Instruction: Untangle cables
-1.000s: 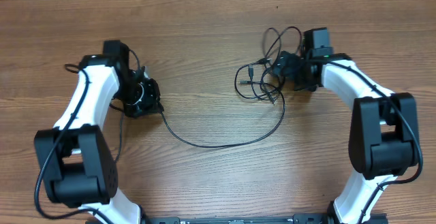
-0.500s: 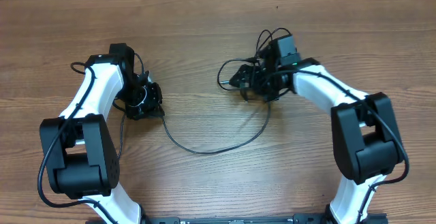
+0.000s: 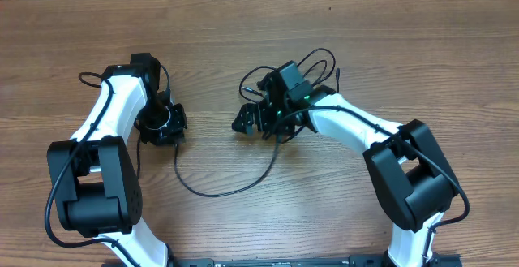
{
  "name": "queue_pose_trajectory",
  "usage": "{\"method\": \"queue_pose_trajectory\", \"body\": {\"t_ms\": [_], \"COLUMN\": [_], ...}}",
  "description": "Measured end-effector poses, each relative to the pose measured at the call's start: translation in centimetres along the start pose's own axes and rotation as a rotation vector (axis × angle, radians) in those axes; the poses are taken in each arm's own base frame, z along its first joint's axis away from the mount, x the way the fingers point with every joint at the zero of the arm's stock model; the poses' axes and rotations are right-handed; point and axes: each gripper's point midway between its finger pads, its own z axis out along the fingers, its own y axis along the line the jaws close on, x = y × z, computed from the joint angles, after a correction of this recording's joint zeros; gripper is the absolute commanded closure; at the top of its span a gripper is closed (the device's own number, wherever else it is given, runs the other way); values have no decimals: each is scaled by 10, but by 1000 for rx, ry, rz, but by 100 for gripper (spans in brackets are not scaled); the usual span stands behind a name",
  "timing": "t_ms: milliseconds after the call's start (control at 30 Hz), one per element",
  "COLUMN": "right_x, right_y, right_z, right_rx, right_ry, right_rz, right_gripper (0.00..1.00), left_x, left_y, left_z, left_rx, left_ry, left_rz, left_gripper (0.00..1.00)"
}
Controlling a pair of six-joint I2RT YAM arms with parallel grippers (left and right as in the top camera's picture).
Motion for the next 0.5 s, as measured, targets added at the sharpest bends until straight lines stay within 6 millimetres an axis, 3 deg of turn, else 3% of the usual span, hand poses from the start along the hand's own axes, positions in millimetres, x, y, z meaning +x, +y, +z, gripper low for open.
{"method": "queue_pose_trajectory", "body": {"t_ms": [133,200,267,400,433,500], "right_x": [12,13,13,5,0,-8], "right_y": [6,5,6,17,21,27], "right_z": [5,4,0,-20,-29,-44], "right_rx": [1,2,4,-1,-4,-8], "right_ry": [36,41,39,-18,-44,-86], "right_rz": [-26,-33,-47,-89,-105,-112], "right_gripper": [25,32,46,91,96,96], "left_x": [-2,-4,-5,-10,-12,-15], "left_y": [2,2,2,1,0,-4], "left_z": [0,0,0,-1,-1,-1], "left_rx": [-14,-15,-15,-9,-3,18], "left_ry": [-9,-16,-22,-43,-49,-60], "left_rz": [-3,1,-1,2,3,8], "left_gripper": [38,28,23,16,14,13]}}
